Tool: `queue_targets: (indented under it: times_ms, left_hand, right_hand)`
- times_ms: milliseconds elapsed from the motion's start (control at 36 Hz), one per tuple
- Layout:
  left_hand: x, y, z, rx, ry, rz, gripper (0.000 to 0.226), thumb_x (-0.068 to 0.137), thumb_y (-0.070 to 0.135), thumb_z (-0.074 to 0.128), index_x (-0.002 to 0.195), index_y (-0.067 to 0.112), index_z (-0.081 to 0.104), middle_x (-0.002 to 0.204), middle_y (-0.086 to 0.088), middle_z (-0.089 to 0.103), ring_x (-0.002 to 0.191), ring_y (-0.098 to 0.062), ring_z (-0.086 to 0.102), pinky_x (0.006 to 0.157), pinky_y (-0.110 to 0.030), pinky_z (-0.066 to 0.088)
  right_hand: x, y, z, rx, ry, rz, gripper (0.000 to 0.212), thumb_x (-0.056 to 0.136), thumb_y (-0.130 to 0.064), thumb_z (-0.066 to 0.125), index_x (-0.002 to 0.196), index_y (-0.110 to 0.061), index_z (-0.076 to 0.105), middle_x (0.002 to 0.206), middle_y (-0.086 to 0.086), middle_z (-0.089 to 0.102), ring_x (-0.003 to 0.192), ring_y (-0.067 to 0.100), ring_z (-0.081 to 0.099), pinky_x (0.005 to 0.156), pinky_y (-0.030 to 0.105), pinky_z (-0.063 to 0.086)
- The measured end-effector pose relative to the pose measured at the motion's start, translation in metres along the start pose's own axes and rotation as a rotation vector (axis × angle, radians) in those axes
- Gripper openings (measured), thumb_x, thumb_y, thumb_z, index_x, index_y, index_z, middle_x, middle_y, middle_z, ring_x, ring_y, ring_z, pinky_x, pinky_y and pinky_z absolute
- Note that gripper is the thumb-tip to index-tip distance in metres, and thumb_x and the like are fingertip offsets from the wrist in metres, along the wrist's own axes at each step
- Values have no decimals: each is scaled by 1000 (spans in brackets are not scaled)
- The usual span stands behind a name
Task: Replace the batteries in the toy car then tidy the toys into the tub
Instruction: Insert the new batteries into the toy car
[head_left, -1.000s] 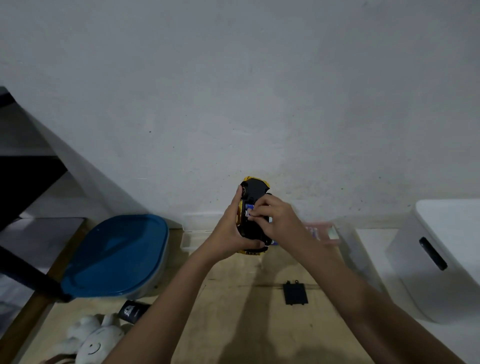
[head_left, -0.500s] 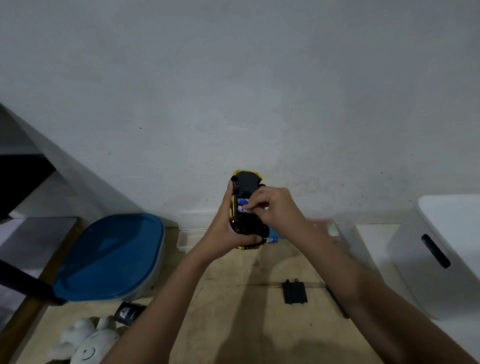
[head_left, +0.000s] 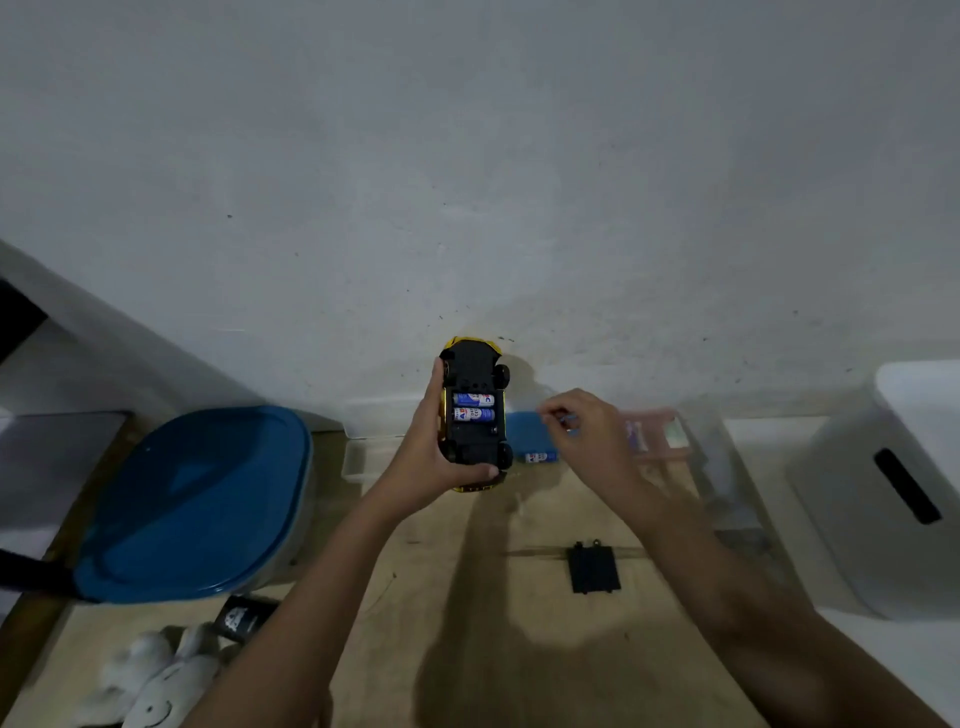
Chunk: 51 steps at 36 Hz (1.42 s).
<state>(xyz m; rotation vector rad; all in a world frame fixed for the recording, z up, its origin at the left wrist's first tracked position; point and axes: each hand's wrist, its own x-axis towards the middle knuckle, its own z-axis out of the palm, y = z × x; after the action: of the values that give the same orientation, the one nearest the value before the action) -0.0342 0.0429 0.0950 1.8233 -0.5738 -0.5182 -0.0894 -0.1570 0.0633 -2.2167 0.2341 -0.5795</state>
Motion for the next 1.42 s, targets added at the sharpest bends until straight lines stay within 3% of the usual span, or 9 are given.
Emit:
queue_targets:
  times_ms: [83,278,611,806,889,1000,1167,1250,1417]
  left_hand:
    - [1,-7,0,-10,-1,-13,122,66,-1,81,137,52,-2,124,42,41,115,2,53,83,-13,49]
    - [8,-20,4,-70,6,-48,121,67,-5,79,139,46,-4,124,41,37,110,12,52,79,-9,48]
    - [10,-29,13,-99,-45,-88,124,68,-2,80,144,43,-7,130,39,32,113,9,52,87,-16,50]
    - [7,-23,13,-99,8,-54,121,68,-5,79,141,44,-4,129,37,33,110,14,50,80,-10,48]
    - [6,-21,11,-99,60,-28,117,68,-9,77,141,41,1,122,38,39,108,15,51,77,-8,47]
    - [4,-19,8,-92,114,-24,124,66,-2,81,148,36,-5,140,15,38,115,7,51,80,-10,48]
    - [-1,-3,9,-113,209,37,127,62,-5,83,147,37,-2,138,16,41,120,0,50,87,-14,49]
    - [-3,7,11,-106,227,92,127,61,-6,83,146,38,-1,127,37,42,116,3,52,89,-17,49]
    - [-21,43,19,-200,234,192,113,66,-24,69,137,36,4,111,24,46,90,14,61,66,-9,49]
  right_hand:
    - [-10,29,14,-129,-201,117,17,85,2,58,98,-1,69,99,14,67,80,12,57,80,21,50]
    - [-22,55,39,-461,-562,87,36,88,1,45,121,-6,57,123,12,54,104,28,57,83,32,45]
    - [-19,56,58,-843,-685,19,32,93,-3,41,125,-6,45,125,13,45,100,27,58,79,37,48]
    - [-20,45,54,-690,-537,68,36,89,3,45,124,-5,41,123,13,45,102,24,55,78,28,44]
    - [-9,34,48,-379,-402,128,22,91,1,45,113,-3,46,110,14,49,93,27,54,68,28,36]
    - [7,5,30,22,-152,176,12,92,-6,50,104,-7,51,84,9,56,75,26,56,65,33,45]
    - [12,-49,-3,476,57,182,8,90,-7,57,89,-12,52,79,1,60,66,12,63,54,22,55]
    - [8,-66,-5,540,48,150,12,88,-4,60,85,-10,50,78,5,62,67,10,65,55,21,55]
    - [-4,-87,-4,361,64,84,15,85,-7,64,81,-11,49,76,-2,59,77,16,65,60,34,58]
